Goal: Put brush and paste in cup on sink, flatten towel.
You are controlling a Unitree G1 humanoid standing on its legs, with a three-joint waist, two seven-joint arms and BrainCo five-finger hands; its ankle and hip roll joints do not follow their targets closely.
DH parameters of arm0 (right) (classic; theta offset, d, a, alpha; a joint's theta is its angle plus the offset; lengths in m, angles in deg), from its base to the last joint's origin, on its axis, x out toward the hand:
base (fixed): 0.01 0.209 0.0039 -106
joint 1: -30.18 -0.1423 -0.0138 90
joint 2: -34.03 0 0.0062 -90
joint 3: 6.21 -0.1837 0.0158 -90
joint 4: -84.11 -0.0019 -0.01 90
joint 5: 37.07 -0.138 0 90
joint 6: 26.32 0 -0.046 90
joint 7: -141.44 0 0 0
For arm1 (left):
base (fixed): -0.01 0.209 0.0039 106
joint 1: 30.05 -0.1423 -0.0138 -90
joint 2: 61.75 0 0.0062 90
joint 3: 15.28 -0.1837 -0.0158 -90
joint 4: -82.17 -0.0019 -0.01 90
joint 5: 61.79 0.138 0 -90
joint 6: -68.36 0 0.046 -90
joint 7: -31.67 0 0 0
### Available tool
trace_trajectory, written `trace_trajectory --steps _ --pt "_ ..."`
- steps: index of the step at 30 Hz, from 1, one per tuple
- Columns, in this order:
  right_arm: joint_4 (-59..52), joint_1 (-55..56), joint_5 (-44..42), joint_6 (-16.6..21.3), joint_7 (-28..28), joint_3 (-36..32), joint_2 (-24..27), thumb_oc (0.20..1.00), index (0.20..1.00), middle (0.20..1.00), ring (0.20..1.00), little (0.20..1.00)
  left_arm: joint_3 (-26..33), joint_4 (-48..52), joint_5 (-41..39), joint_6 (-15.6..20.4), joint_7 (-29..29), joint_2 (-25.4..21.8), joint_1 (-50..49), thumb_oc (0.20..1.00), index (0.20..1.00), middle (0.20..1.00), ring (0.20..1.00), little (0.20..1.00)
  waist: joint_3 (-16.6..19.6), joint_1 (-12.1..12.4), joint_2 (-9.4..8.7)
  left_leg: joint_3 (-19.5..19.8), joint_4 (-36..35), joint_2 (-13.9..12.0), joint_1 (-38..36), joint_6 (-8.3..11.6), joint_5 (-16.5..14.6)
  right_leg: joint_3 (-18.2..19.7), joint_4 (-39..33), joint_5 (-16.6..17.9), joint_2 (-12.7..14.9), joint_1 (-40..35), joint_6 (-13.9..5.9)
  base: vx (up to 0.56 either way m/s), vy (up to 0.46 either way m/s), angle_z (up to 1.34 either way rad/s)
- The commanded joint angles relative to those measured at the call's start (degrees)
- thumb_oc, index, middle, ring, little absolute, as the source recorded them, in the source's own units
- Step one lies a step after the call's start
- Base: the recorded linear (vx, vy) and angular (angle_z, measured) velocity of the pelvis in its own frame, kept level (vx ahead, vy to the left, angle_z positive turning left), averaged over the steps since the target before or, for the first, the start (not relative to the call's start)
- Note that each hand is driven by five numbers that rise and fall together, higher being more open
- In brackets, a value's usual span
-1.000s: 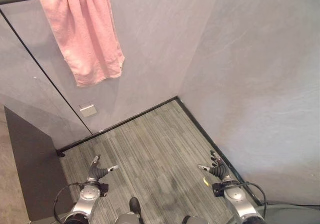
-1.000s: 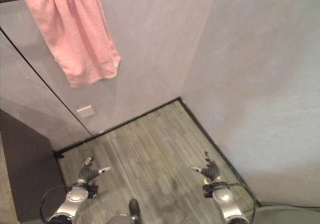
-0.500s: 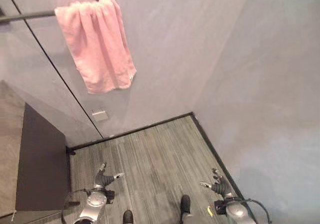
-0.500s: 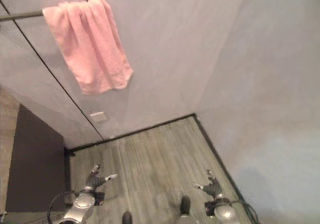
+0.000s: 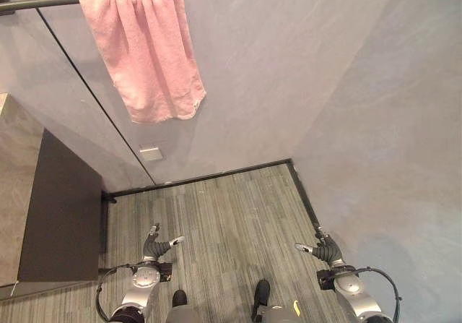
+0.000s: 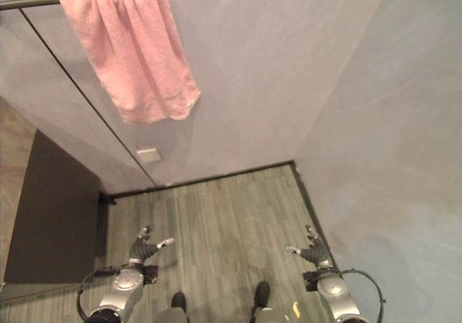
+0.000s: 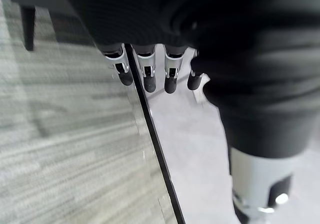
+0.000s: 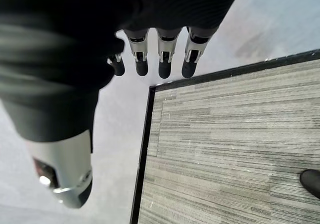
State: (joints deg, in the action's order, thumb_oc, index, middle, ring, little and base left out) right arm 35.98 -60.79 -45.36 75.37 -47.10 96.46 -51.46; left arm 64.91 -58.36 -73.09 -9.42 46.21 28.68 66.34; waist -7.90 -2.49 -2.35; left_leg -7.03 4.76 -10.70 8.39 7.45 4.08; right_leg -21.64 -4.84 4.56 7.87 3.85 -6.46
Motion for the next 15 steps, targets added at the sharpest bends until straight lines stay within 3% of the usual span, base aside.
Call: trace_trajectory --steps 1,3,4,9,11,15 --pt "-2.48 -0.32 -2.42 3.86 -0.91 -1.35 0.18 1.000 1.000 1.000 1.000 1.000 1.14 1.02 -0.74 3.24 1.20 -3.11 1.74 1.000 1.000 1.000 1.000 1.000 -0.19 0.28 -2.99 -7.28 -0.87 -1.68 -3.90 0.10 0.17 1.78 6.79 -0.82 1.70 0.32 -2.24 0.11 0.166 0.53" --pt "-2.40 -0.31 -2.60 3.97 -0.99 -1.52 0.12 1.000 1.000 1.000 1.000 1.000 1.21 0.64 -0.71 3.30 1.51 -3.10 1.91 1.000 1.000 1.000 1.000 1.000 0.03 0.20 -2.67 -7.25 -2.77 -2.52 -3.32 0.30 0.79 1.59 7.00 -1.23 2.10 0.12 -2.55 0.10 0.162 0.18" --pt "-1.80 -0.25 -3.25 4.31 -0.98 -1.63 -0.13 1.000 1.000 1.000 1.000 1.000 0.91 0.70 -0.75 3.59 1.91 -3.29 1.88 1.000 1.000 1.000 1.000 1.000 0.25 0.36 -1.89 -5.69 -3.61 -3.90 -2.34 0.82 3.03 1.67 8.37 -1.71 3.25 -0.27 -2.78 0.12 0.233 0.17" --pt "-0.24 -1.71 -3.23 4.12 -0.60 -1.18 -0.90 1.000 1.000 1.000 1.000 1.000 0.12 2.21 0.65 4.58 1.98 -4.30 2.20 1.000 1.000 1.000 1.000 1.000 0.79 0.37 -1.35 -4.37 -2.30 -0.86 -3.40 -0.82 -0.90 2.72 11.62 0.05 7.49 -0.64 -3.80 0.07 0.263 0.10" --pt "0.09 -3.29 -3.63 4.26 -0.67 -1.14 -1.84 1.000 1.000 1.000 1.000 1.000 -0.34 5.59 2.01 5.69 2.68 -5.66 1.96 1.000 1.000 1.000 1.000 1.000 1.12 1.07 -1.72 -4.28 -0.31 2.25 -4.06 -2.79 -4.14 3.82 13.54 2.70 10.57 -1.29 -4.91 0.06 0.284 0.15" --pt "0.96 -6.81 -2.99 4.49 -1.17 0.84 -2.90 1.000 1.000 1.000 1.000 1.000 -0.19 9.83 2.97 7.05 4.46 -6.76 2.37 1.000 1.000 1.000 1.000 1.000 1.28 2.20 -1.86 -3.76 1.12 5.05 -4.35 -4.54 -5.96 3.72 15.77 6.35 13.62 -1.50 -5.65 0.04 0.241 0.19"
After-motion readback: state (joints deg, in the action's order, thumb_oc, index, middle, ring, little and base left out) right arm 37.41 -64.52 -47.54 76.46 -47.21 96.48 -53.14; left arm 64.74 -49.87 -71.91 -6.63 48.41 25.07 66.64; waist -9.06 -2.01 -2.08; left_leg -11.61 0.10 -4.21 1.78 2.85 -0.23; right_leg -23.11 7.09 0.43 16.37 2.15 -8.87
